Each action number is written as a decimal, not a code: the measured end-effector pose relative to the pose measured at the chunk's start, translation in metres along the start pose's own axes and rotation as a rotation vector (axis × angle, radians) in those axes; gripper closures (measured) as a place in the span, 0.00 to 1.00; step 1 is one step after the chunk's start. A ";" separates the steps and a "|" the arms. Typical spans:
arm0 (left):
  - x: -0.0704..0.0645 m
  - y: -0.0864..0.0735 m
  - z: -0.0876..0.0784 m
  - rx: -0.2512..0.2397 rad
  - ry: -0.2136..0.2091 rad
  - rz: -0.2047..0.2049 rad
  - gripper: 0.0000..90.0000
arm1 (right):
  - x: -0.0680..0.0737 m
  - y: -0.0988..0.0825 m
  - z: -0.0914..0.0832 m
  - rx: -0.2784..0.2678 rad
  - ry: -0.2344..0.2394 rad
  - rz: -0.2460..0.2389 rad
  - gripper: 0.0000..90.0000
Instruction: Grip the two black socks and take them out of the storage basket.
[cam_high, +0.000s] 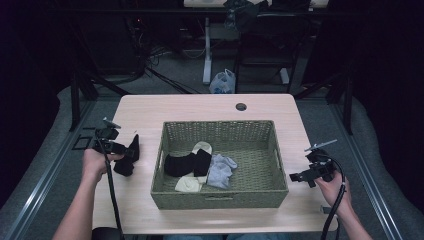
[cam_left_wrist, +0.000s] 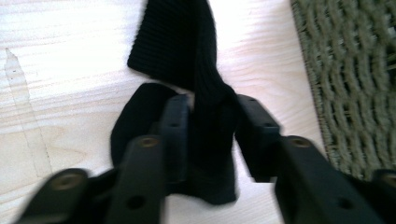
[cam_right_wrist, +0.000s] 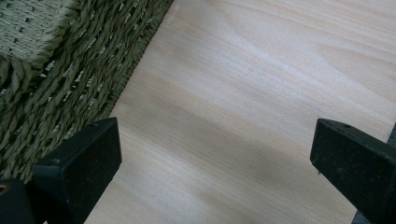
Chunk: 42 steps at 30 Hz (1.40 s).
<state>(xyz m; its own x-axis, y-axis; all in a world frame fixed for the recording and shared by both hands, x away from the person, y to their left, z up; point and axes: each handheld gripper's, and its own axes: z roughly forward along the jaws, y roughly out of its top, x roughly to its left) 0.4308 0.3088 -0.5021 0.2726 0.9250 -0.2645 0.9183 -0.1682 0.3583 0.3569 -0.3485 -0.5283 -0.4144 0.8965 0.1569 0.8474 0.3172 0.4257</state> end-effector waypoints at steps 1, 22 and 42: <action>0.000 0.000 -0.003 0.000 0.005 0.004 0.59 | 0.000 0.000 0.000 0.000 0.000 0.000 0.01; -0.072 0.025 -0.091 -0.187 -0.002 0.182 0.10 | -0.001 0.000 0.000 -0.008 0.004 0.001 0.01; -0.156 0.059 -0.072 -0.179 -0.075 0.360 0.03 | -0.002 -0.004 -0.002 -0.013 0.001 0.018 0.01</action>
<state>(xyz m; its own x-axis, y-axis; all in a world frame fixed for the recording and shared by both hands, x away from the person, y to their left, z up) 0.4219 0.1793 -0.3752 0.5943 0.7890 -0.1559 0.6974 -0.4090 0.5886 0.3537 -0.3523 -0.5282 -0.3996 0.9017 0.1654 0.8503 0.2971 0.4344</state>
